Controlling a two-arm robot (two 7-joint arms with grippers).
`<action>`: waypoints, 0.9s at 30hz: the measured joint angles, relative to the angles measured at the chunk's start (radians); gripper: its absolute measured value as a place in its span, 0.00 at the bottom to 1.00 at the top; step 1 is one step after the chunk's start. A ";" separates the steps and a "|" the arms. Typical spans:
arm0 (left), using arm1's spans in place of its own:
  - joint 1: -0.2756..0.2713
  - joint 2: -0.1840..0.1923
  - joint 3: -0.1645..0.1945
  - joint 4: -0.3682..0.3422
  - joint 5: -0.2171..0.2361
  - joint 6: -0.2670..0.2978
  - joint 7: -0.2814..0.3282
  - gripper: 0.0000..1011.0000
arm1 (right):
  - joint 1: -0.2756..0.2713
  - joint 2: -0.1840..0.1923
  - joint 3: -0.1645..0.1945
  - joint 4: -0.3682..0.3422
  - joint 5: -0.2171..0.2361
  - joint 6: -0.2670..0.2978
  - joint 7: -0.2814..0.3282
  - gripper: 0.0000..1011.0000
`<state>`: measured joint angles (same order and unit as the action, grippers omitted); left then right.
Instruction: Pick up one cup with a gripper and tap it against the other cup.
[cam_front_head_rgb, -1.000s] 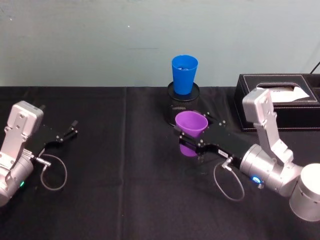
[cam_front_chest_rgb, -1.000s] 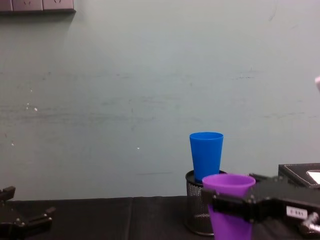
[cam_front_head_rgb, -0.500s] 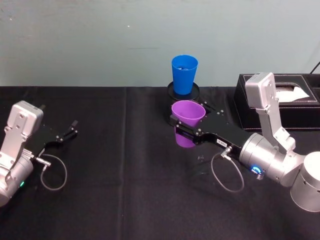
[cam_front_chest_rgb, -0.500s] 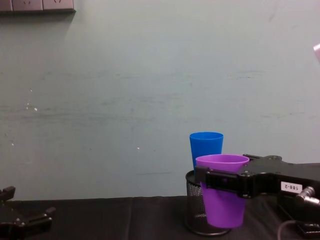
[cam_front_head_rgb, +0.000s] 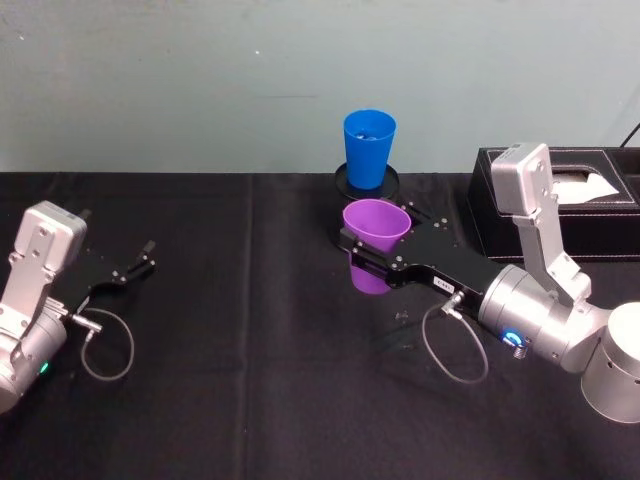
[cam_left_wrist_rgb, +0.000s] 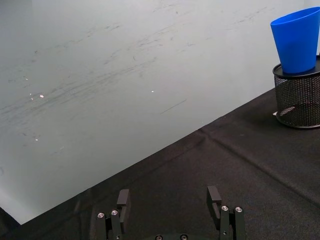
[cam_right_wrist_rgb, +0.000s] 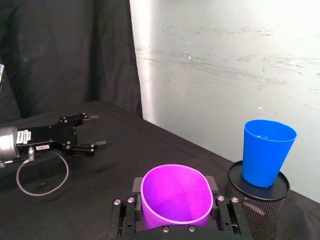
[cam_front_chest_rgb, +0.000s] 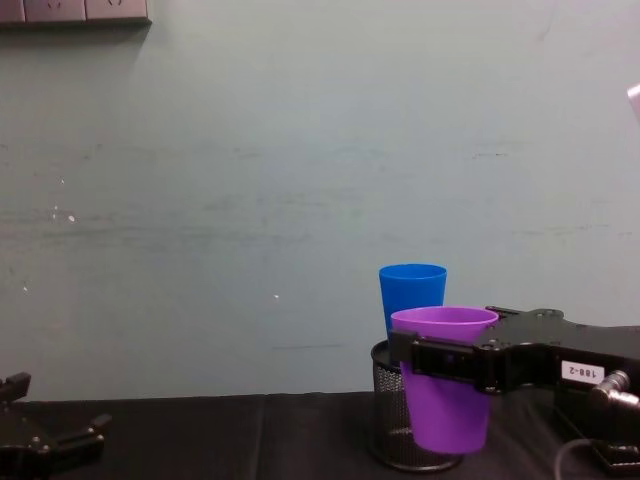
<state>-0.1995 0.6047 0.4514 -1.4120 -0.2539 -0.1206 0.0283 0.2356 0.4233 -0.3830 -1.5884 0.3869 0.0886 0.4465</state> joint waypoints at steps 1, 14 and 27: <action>0.000 0.000 0.000 0.000 0.000 0.000 0.000 0.99 | 0.000 0.000 0.000 0.000 0.000 0.000 0.000 0.72; 0.000 0.000 0.000 0.000 0.000 0.000 0.000 0.99 | 0.000 -0.001 0.001 0.001 -0.001 0.001 -0.001 0.72; 0.000 0.000 0.000 0.000 0.000 0.000 0.000 0.99 | 0.000 -0.001 0.001 0.001 -0.001 0.001 0.000 0.72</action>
<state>-0.1995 0.6047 0.4514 -1.4120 -0.2539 -0.1205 0.0283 0.2356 0.4223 -0.3817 -1.5873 0.3855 0.0898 0.4462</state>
